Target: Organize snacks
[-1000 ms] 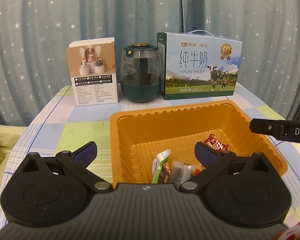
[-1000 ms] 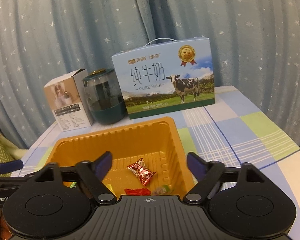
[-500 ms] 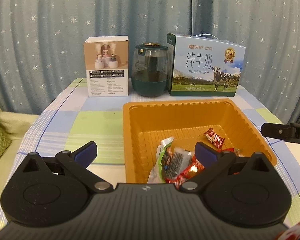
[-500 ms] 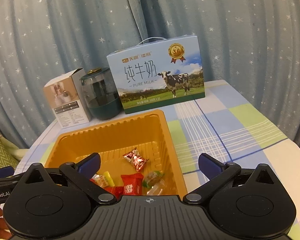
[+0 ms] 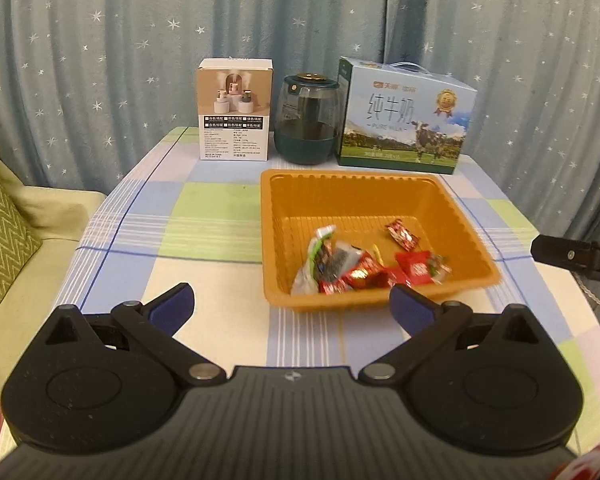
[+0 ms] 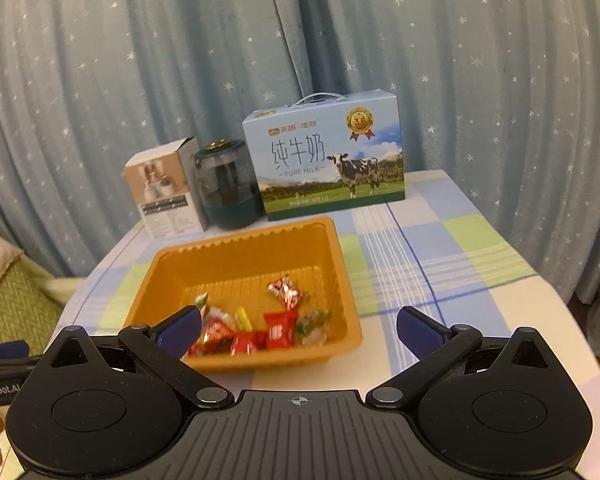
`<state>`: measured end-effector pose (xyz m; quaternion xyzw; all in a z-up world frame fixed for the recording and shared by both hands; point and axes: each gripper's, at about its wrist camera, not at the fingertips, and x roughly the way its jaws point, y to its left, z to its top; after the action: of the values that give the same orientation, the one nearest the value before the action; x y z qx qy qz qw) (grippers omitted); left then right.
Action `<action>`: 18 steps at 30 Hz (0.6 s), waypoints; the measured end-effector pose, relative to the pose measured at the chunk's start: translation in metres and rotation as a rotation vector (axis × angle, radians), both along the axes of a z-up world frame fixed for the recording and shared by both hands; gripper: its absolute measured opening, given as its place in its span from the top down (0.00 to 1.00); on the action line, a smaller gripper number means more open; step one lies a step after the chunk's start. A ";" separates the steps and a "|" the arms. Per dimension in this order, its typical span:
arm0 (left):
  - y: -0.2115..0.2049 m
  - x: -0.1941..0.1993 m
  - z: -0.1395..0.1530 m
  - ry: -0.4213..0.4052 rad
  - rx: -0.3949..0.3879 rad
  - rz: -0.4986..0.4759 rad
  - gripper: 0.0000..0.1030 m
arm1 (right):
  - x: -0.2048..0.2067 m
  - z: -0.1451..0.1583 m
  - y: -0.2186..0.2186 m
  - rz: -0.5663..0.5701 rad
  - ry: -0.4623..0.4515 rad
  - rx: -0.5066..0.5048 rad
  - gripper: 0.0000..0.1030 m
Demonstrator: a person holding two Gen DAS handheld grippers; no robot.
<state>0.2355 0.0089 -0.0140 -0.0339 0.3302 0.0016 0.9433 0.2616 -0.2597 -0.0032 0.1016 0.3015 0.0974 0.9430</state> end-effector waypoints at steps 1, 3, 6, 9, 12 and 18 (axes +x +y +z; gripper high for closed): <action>-0.001 -0.008 0.004 -0.003 0.001 -0.001 0.00 | -0.007 0.003 -0.001 0.001 0.012 -0.002 0.00; -0.003 -0.026 0.014 -0.014 0.003 0.007 0.00 | -0.024 0.009 -0.002 0.003 0.033 -0.007 0.00; -0.006 -0.054 0.028 -0.027 -0.007 0.007 0.00 | -0.052 0.018 -0.004 0.003 0.042 -0.009 0.00; -0.011 -0.081 0.038 -0.034 0.002 -0.007 0.00 | -0.080 0.026 -0.005 -0.004 0.055 0.010 0.00; -0.015 -0.107 0.046 -0.038 0.012 -0.010 0.00 | -0.107 0.035 -0.006 -0.007 0.059 0.019 0.00; -0.019 -0.157 0.057 -0.033 0.009 0.004 0.00 | -0.160 0.053 -0.002 -0.002 0.047 0.020 0.00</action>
<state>0.0789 -0.0103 0.0433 -0.0303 0.3146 0.0045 0.9487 0.1019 -0.2621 0.0494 0.1133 0.3226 0.0971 0.9347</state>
